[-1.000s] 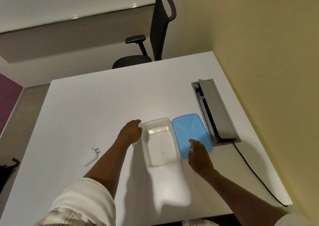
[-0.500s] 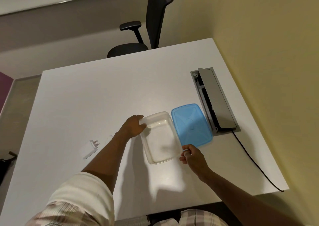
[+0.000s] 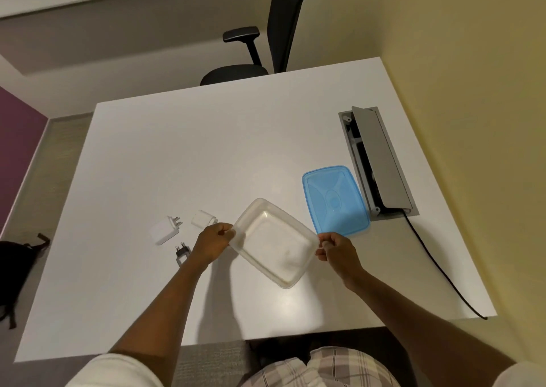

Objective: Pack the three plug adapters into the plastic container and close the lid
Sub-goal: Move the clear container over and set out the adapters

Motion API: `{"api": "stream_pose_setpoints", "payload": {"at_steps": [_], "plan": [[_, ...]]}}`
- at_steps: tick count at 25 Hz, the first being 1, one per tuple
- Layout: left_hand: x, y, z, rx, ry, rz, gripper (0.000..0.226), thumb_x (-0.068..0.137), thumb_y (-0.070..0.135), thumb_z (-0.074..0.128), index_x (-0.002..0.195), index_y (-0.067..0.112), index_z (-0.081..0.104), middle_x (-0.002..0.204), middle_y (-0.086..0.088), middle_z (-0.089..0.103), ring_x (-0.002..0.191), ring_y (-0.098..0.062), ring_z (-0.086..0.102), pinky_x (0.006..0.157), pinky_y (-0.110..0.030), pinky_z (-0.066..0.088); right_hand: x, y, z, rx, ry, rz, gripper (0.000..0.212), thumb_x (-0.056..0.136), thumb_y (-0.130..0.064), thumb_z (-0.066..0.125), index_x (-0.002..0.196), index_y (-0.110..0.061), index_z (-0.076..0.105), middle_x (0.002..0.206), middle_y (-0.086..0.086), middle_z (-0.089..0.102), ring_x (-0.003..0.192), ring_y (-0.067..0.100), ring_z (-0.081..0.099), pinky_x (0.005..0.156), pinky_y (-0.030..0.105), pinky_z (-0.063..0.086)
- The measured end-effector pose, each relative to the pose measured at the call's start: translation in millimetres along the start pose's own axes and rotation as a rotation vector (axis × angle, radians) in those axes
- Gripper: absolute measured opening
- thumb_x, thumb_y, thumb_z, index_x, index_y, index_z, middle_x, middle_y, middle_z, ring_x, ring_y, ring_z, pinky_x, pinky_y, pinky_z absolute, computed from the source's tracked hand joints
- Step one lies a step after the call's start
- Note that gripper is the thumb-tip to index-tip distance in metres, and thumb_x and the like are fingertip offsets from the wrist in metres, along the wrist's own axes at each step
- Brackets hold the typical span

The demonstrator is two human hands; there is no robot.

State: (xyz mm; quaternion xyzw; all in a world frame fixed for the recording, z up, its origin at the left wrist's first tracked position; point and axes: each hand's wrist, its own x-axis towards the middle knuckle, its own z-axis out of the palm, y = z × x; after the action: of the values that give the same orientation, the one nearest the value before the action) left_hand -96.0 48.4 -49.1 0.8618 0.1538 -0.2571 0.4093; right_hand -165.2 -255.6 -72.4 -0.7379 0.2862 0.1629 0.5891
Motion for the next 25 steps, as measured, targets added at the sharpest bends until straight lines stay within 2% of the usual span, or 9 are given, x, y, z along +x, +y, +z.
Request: {"api": "stream_pose_setpoints", "payload": {"at_steps": [2, 4, 7, 11, 16, 20, 23, 25], "plan": [[-14.0, -17.6, 6.6, -0.107, 0.011, -0.049, 0.015, 0.088, 0.024, 0.059, 0.093, 0.017, 0.071, 0.08, -0.006, 0.069, 0.07, -0.019, 0.059, 0.088, -0.044, 0.055, 4.7, -4.0, -0.2, -0.023, -0.007, -0.016, 0.025, 0.079, -0.004, 0.043, 0.084, -0.005, 0.068, 0.076, 0.006, 0.068, 0.067, 0.017, 0.063, 0.069, 0.032, 0.056], [-28.6, -29.7, 13.8, -0.178, 0.02, -0.065, 0.016, 0.09, 0.021, 0.058, 0.095, 0.015, 0.073, 0.074, -0.004, 0.064, 0.066, -0.019, 0.056, 0.08, -0.04, 0.052, 7.4, -8.6, 0.7, -0.074, -0.037, -0.062, 0.02, 0.067, -0.008, 0.043, 0.074, 0.004, 0.058, 0.062, 0.007, 0.054, 0.06, 0.021, 0.051, 0.062, 0.035, 0.046], [-44.8, -42.5, 23.7, -0.265, 0.019, -0.093, 0.018, 0.094, 0.017, 0.057, 0.096, 0.011, 0.073, 0.078, -0.006, 0.064, 0.069, -0.018, 0.058, 0.084, -0.039, 0.054, 15.1, -11.9, 1.9, -0.121, -0.049, -0.124, 0.028, 0.06, -0.01, 0.042, 0.075, 0.01, 0.053, 0.06, 0.009, 0.047, 0.06, 0.022, 0.044, 0.062, 0.035, 0.036], [-61.1, -51.3, 34.5, -0.333, 0.052, -0.125, 0.021, 0.095, 0.016, 0.057, 0.101, 0.004, 0.073, 0.089, -0.012, 0.069, 0.078, -0.022, 0.064, 0.092, -0.043, 0.056, 27.5, -11.5, 3.5, -0.147, -0.054, -0.187, 0.026, 0.068, -0.011, 0.042, 0.077, 0.01, 0.055, 0.062, 0.011, 0.049, 0.06, 0.022, 0.045, 0.062, 0.036, 0.037], [-70.9, -63.6, 43.2, -0.382, 0.062, -0.156, 0.019, 0.094, 0.022, 0.058, 0.099, 0.014, 0.075, 0.088, -0.008, 0.072, 0.077, -0.019, 0.068, 0.094, -0.043, 0.057, 33.4, -15.0, 6.2, -0.154, -0.067, -0.215, 0.026, 0.076, -0.008, 0.043, 0.082, 0.011, 0.06, 0.067, 0.013, 0.055, 0.062, 0.022, 0.051, 0.063, 0.036, 0.044], [-74.4, -72.1, 49.0, -0.396, 0.066, -0.179, 0.02, 0.094, 0.023, 0.059, 0.099, 0.014, 0.076, 0.088, -0.01, 0.073, 0.078, -0.019, 0.067, 0.094, -0.044, 0.057, 33.2, -18.4, 5.8, -0.171, -0.074, -0.212, 0.027, 0.086, -0.006, 0.046, 0.098, -0.001, 0.07, 0.083, 0.012, 0.068, 0.074, 0.022, 0.061, 0.072, 0.036, 0.054], [-76.7, -69.9, 51.5, -0.397, 0.055, -0.173, 0.021, 0.095, 0.022, 0.057, 0.104, 0.013, 0.074, 0.095, -0.011, 0.073, 0.082, -0.019, 0.068, 0.091, -0.039, 0.058, 32.3, -19.3, 4.7, -0.185, -0.04, -0.241, 0.024, 0.09, -0.009, 0.049, 0.1, -0.001, 0.069, 0.089, 0.013, 0.068, 0.082, 0.026, 0.064, 0.078, 0.038, 0.055], [-78.4, -71.9, 51.2, -0.372, 0.052, -0.173, 0.022, 0.096, 0.02, 0.054, 0.108, 0.012, 0.072, 0.101, -0.011, 0.073, 0.084, -0.019, 0.069, 0.082, -0.032, 0.058, 30.7, -19.5, 5.0, -0.185, 0.068, -0.279, 0.021, 0.093, -0.007, 0.049, 0.099, 0.004, 0.066, 0.091, 0.019, 0.068, 0.084, 0.031, 0.065, 0.08, 0.041, 0.058]]}}
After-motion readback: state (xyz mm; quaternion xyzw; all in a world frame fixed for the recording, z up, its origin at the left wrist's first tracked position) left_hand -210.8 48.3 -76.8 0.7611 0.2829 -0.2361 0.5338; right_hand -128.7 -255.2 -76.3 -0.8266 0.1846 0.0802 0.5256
